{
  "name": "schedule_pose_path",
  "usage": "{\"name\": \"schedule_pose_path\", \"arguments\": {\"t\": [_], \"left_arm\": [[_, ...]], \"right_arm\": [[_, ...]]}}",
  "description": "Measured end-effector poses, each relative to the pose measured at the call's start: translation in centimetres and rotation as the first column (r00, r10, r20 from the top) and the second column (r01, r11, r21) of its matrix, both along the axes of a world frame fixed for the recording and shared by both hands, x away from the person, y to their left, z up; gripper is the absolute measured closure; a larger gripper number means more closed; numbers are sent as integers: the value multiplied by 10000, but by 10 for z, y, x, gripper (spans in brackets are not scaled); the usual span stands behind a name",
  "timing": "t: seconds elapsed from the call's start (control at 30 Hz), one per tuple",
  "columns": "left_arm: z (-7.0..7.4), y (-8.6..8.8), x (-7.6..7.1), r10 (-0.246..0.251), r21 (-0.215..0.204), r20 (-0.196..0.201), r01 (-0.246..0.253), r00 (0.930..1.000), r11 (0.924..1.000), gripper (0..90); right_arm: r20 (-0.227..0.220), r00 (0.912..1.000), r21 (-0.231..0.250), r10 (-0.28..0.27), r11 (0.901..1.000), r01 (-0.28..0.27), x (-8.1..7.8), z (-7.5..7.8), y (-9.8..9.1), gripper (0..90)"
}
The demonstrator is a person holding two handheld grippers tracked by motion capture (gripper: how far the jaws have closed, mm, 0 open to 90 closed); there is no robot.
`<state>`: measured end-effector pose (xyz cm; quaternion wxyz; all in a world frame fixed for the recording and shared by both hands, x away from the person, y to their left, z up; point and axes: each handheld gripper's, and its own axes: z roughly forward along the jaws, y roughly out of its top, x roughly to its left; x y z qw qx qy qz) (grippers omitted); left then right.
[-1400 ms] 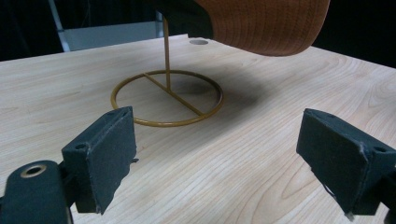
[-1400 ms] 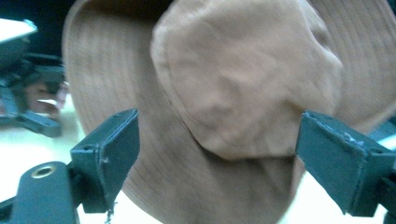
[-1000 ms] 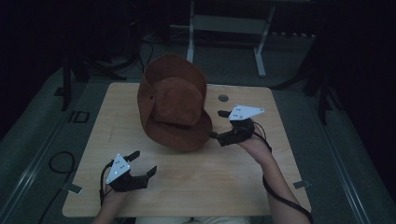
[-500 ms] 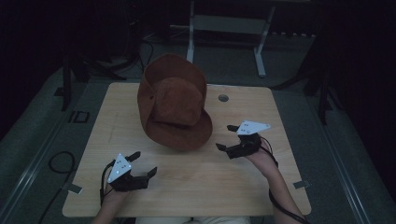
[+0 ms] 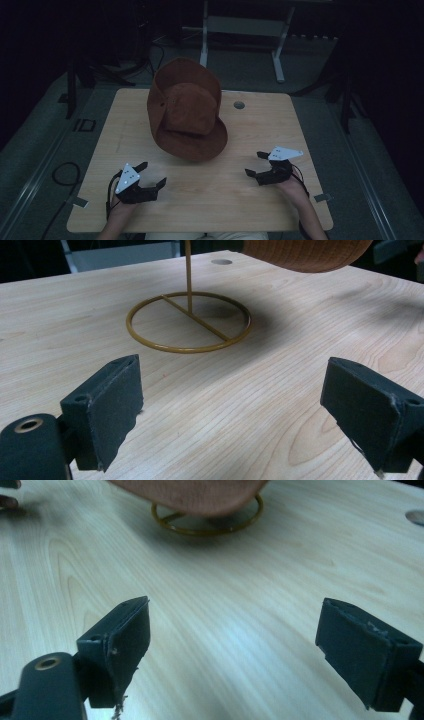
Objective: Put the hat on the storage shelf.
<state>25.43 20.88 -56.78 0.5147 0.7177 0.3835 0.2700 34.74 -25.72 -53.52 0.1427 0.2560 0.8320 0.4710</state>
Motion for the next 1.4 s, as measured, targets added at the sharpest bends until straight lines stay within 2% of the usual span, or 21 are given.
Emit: {"name": "schedule_pose_path", "arguments": {"t": [0.1, 0.27, 0.6, 0.7, 0.93, 1.03, 1.27, 1.4], "left_arm": [[0, 1, 1, 90, 9, -68, -90, 9999, 10000, 93], [-2, 1, 2, 191, 104, -204, -189, 9996, 9998, 93], [-1, 0, 2, 303, 182, -192, -300, 9994, 9994, 93], [-2, 1, 2, 361, 173, -180, -358, 9992, 9992, 93], [-3, 1, 2, 463, 208, -148, -460, 9988, 9987, 94], [-3, 1, 2, 527, 212, -134, -524, 9985, 9984, 93], [-3, 3, 1, 605, 126, -124, -603, 9981, 9981, 93], [-3, 4, 1, 579, 77, -171, -578, 9982, 9983, 93]], "right_arm": [[-82, 9998, 35, -201, 9998, 201, -6, -4, -9, 141], [-8, 9983, -310, -583, 9978, 582, -15, -9, -22, 141], [-164, 9904, -238, -1370, 9903, 1366, -27, -20, -55, 141], [-154, 9834, -63, -1806, 9835, 1806, -28, -23, -63, 141], [31, 9593, 198, -2823, 9592, 2822, -30, -26, -79, 141], [97, 9544, 269, -2985, 9541, 2981, -29, -27, -82, 141], [146, 9554, 327, -2948, 9552, 2943, -28, -27, -83, 142], [82, 9533, 313, -3020, 9529, 3016, -27, -29, -84, 142]]}}
